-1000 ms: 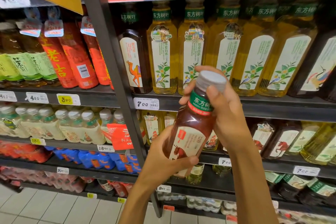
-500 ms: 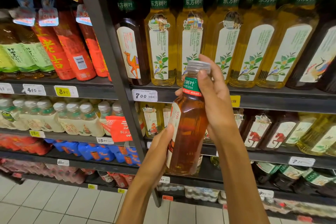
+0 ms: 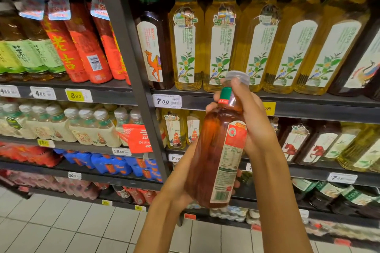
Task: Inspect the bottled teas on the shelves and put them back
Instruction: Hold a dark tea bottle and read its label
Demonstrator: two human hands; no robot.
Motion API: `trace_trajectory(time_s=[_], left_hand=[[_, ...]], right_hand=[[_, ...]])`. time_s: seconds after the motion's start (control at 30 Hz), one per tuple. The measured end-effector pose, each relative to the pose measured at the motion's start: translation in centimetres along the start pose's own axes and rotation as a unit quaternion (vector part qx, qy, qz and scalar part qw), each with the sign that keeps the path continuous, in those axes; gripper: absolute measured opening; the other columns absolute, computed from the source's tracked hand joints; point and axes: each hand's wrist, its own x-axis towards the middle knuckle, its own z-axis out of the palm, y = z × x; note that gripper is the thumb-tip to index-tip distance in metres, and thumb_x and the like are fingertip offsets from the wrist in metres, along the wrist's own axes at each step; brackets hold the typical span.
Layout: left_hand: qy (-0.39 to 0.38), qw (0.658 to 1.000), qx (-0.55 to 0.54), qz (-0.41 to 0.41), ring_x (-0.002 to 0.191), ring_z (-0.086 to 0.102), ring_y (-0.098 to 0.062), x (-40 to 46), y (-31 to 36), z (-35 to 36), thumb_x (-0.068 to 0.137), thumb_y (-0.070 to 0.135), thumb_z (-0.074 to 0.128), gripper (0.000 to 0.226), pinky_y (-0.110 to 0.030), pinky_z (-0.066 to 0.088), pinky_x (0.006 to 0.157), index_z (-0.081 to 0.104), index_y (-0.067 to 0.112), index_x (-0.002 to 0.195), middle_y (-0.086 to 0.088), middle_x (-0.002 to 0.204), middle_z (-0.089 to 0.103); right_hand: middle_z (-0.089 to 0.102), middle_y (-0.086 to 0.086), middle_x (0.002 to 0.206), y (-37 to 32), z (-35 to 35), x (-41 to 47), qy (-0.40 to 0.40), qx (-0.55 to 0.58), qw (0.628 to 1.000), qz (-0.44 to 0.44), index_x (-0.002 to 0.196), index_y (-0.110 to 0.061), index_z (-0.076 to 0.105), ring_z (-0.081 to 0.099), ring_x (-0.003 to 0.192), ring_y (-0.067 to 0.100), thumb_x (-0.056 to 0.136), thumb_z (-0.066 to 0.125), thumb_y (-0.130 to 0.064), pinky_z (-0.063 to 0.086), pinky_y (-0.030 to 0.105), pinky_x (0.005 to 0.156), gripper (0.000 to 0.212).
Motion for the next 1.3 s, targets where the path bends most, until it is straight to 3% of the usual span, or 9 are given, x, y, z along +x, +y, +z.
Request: trace_trajectory(time_s=[0.07, 0.17, 0.37, 0.53, 0.77, 0.9, 1.07, 1.2, 1.3], left_hand=[[0.008, 0.999, 0.037, 0.018, 0.127, 0.049, -0.039, 0.0, 0.4, -0.1, 0.061, 0.064, 0.058, 0.092, -0.055, 0.035, 0.109, 0.051, 0.011, 0.136, -0.02, 0.137, 0.053], [-0.035, 0.997, 0.071, 0.022, 0.108, 0.065, -0.034, -0.3, 0.7, 0.0, 0.072, 0.075, 0.052, 0.073, -0.05, 0.048, 0.096, 0.065, 0.022, 0.12, -0.017, 0.118, 0.067], [-0.154, 0.987, -0.03, -0.037, 0.077, 0.07, -0.025, -0.6, 0.3, 0.1, 0.071, 0.068, 0.064, 0.071, -0.034, 0.056, 0.07, 0.07, 0.008, 0.108, -0.014, 0.091, 0.072], [-0.238, 0.966, -0.069, -0.071, 0.083, 0.07, -0.025, -0.6, -0.1, 0.0, 0.079, 0.064, 0.059, 0.066, -0.035, 0.056, 0.076, 0.069, 0.006, 0.109, -0.014, 0.095, 0.072], [-0.029, 0.996, 0.066, 0.055, 0.109, 0.065, -0.026, 0.3, 0.5, -0.8, 0.07, 0.073, 0.058, 0.063, -0.043, 0.051, 0.094, 0.066, 0.031, 0.117, -0.007, 0.118, 0.069], [-0.042, 0.997, 0.043, 0.049, 0.105, 0.067, -0.028, 0.2, 0.3, -0.2, 0.059, 0.074, 0.068, 0.081, -0.045, 0.055, 0.088, 0.06, 0.028, 0.125, -0.01, 0.116, 0.069], [-0.183, 0.979, -0.075, -0.053, 0.079, 0.069, -0.027, 0.2, 0.1, 0.5, 0.087, 0.064, 0.045, 0.072, -0.037, 0.057, 0.07, 0.058, 0.0, 0.119, -0.016, 0.095, 0.068], [-0.247, 0.963, -0.097, -0.051, 0.084, 0.068, -0.025, 0.8, 0.1, 0.8, 0.093, 0.059, 0.031, 0.07, -0.036, 0.056, 0.077, 0.052, -0.001, 0.124, -0.015, 0.099, 0.067], [-0.216, 0.974, -0.064, -0.035, 0.094, 0.068, -0.027, 1.2, 0.0, 0.1, 0.094, 0.06, 0.021, 0.075, -0.04, 0.053, 0.089, 0.059, 0.003, 0.122, -0.015, 0.105, 0.069]], right_hand=[[0.066, 0.003, 0.068, -0.3, 0.2, -0.1, 0.039, -0.039, 0.998, -0.015, 0.09, -0.016, 0.061, 0.067, 0.058, 0.017, 0.09, 0.057, -0.031, 0.057, 0.031, 0.052, 0.016], [0.068, 0.001, 0.072, -0.6, 0.5, 0.0, 0.073, -0.118, 0.99, -0.039, 0.102, -0.018, 0.056, 0.069, 0.062, 0.018, 0.086, 0.062, -0.036, 0.058, 0.033, 0.058, 0.024], [0.072, 0.003, 0.082, -1.2, 0.7, -0.2, 0.02, -0.146, 0.988, -0.039, 0.116, -0.021, 0.055, 0.072, 0.072, 0.021, 0.071, 0.066, -0.048, 0.057, 0.03, 0.063, 0.053], [0.069, 0.006, 0.078, -0.9, 0.9, -0.3, -0.033, -0.014, 0.999, -0.037, 0.113, -0.011, 0.052, 0.07, 0.067, 0.021, 0.081, 0.058, -0.038, 0.058, 0.031, 0.062, 0.043], [0.065, 0.001, 0.072, -1.2, 0.7, -0.5, 0.034, -0.081, 0.992, -0.093, 0.107, -0.019, 0.053, 0.068, 0.06, 0.017, 0.075, 0.063, -0.038, 0.054, 0.027, 0.055, 0.039], [0.066, 0.001, 0.072, -1.4, 0.4, -0.2, 0.044, -0.108, 0.989, -0.088, 0.113, -0.019, 0.052, 0.068, 0.061, 0.017, 0.074, 0.063, -0.042, 0.054, 0.027, 0.053, 0.046], [0.067, 0.011, 0.098, -1.8, -0.1, 0.2, -0.013, -0.102, 0.993, -0.056, 0.127, -0.019, 0.052, 0.069, 0.082, 0.025, 0.08, 0.054, -0.049, 0.059, 0.039, 0.075, 0.056], [0.07, 0.012, 0.089, -1.0, 0.3, 0.4, -0.059, 0.014, 0.997, -0.043, 0.108, -0.013, 0.061, 0.071, 0.076, 0.024, 0.086, 0.048, -0.045, 0.058, 0.033, 0.067, 0.041], [0.065, 0.01, 0.085, -0.8, 0.4, 0.5, -0.071, 0.043, 0.995, -0.054, 0.111, -0.009, 0.055, 0.068, 0.069, 0.022, 0.088, 0.051, -0.041, 0.057, 0.031, 0.061, 0.04]])
